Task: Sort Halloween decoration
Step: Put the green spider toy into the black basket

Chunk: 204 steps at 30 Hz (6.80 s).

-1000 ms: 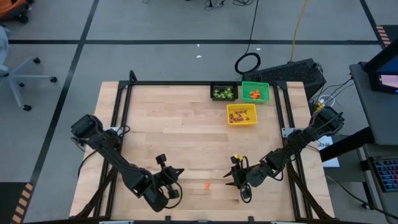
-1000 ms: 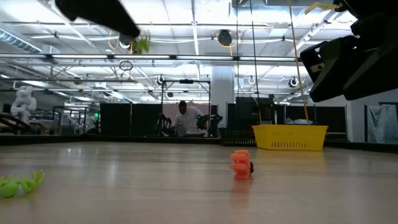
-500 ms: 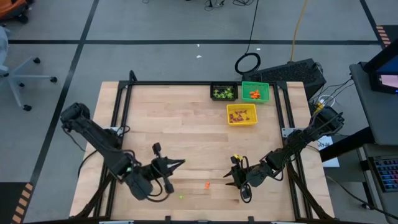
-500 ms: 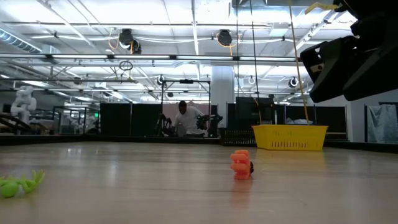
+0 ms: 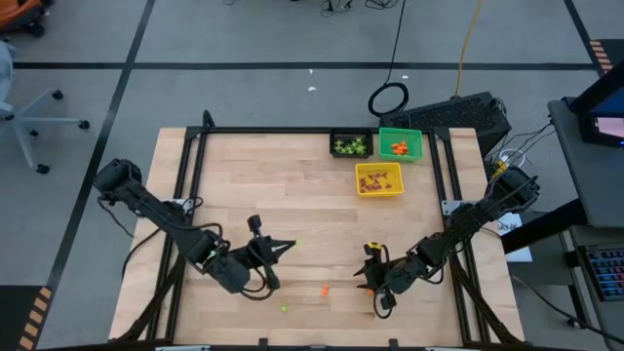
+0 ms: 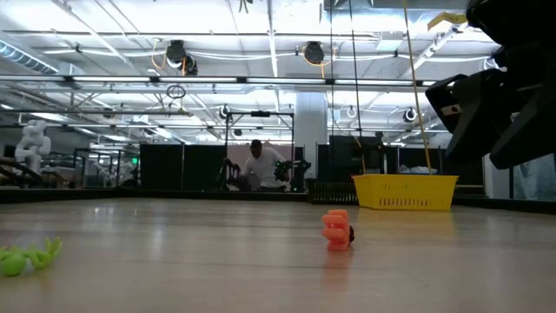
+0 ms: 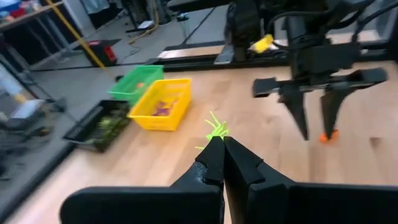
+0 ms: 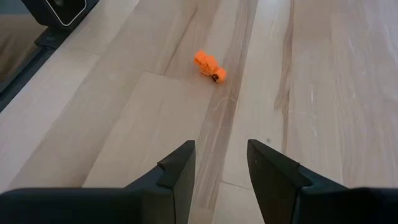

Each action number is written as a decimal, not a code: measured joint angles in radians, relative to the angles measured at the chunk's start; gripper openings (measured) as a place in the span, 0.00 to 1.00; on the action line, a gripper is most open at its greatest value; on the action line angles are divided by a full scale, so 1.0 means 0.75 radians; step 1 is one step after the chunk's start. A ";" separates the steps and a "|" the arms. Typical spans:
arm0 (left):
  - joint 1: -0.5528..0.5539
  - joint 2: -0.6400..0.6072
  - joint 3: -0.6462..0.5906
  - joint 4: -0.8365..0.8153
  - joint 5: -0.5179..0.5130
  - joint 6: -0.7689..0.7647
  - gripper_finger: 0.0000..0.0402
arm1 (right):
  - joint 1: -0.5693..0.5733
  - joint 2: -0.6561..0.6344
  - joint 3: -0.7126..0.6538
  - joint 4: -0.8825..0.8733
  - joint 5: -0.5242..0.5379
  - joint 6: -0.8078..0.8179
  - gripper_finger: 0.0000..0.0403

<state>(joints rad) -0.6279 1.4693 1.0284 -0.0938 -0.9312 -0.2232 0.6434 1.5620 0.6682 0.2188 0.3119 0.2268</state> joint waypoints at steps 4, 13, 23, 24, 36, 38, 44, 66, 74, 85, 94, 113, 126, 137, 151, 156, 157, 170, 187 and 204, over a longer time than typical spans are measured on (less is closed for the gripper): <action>0.017 0.000 -0.139 0.282 0.095 0.007 0.00 | 0.000 0.000 0.000 0.000 0.000 0.001 0.33; 0.052 0.000 -0.498 0.991 0.221 0.109 0.00 | 0.000 0.000 0.000 -0.001 0.003 -0.014 0.33; 0.116 0.000 -0.622 1.304 0.332 0.132 0.00 | 0.000 0.000 0.000 0.000 0.006 -0.015 0.33; 0.115 0.000 -0.622 1.305 0.336 0.132 0.00 | 0.000 0.000 0.000 0.000 0.006 -0.015 0.33; 0.115 0.000 -0.622 1.305 0.343 0.319 0.00 | 0.000 0.000 0.000 0.002 0.010 -0.015 0.33; 0.115 0.000 -0.622 1.310 0.343 0.426 0.00 | 0.000 0.000 0.000 0.002 0.010 -0.015 0.33; 0.114 0.000 -0.621 1.337 0.364 0.777 0.00 | -0.012 0.000 0.000 0.002 0.015 -0.015 0.33; 0.113 0.000 -0.621 1.335 0.504 1.532 0.00 | -0.027 0.000 0.000 0.145 0.078 -0.115 0.33; 0.113 0.000 -0.620 1.334 0.503 1.527 0.00 | -0.027 0.000 0.000 0.147 0.078 -0.115 0.33; 0.113 0.000 -0.620 1.335 0.504 1.351 0.00 | -0.027 0.000 0.000 0.153 0.078 -0.115 0.33; 0.113 0.000 -0.620 1.338 0.504 1.165 0.00 | -0.029 0.000 0.000 0.210 0.077 -0.146 0.33; 0.115 0.000 -0.620 1.489 0.503 0.827 0.00 | -0.031 0.000 0.000 0.231 0.148 -0.160 0.33; 0.189 0.000 -0.620 1.487 0.502 0.465 0.00 | -0.031 0.000 0.000 0.231 0.149 -0.160 0.33; 0.218 0.000 -0.620 1.463 0.498 0.443 0.00 | -0.031 0.000 0.000 0.231 0.149 -0.160 0.33; 0.529 0.000 -0.452 1.272 0.569 0.444 0.00 | -0.037 0.000 0.000 0.221 0.149 -0.155 0.33; 0.714 0.000 -0.278 0.965 0.691 0.374 0.00 | -0.023 0.000 0.000 0.169 0.142 -0.145 0.33; 0.749 0.000 -0.248 0.897 0.718 0.345 0.00 | -0.015 0.000 0.000 0.158 0.142 -0.144 0.33; 1.106 0.032 -0.007 0.624 0.973 0.268 0.00 | 0.083 -0.049 0.000 0.075 0.139 -0.144 0.33; 1.340 0.626 0.511 0.392 1.084 0.166 0.00 | 0.211 -0.223 -0.001 -0.094 0.142 -0.011 0.33; 1.417 0.832 0.708 0.006 1.104 -0.064 0.00 | 0.262 -0.232 -0.001 -0.099 0.184 -0.009 0.33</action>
<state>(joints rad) 0.4350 2.0933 1.5596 -0.0890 -0.1033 -0.2713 0.8398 1.3876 0.6678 0.1444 0.4495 0.2203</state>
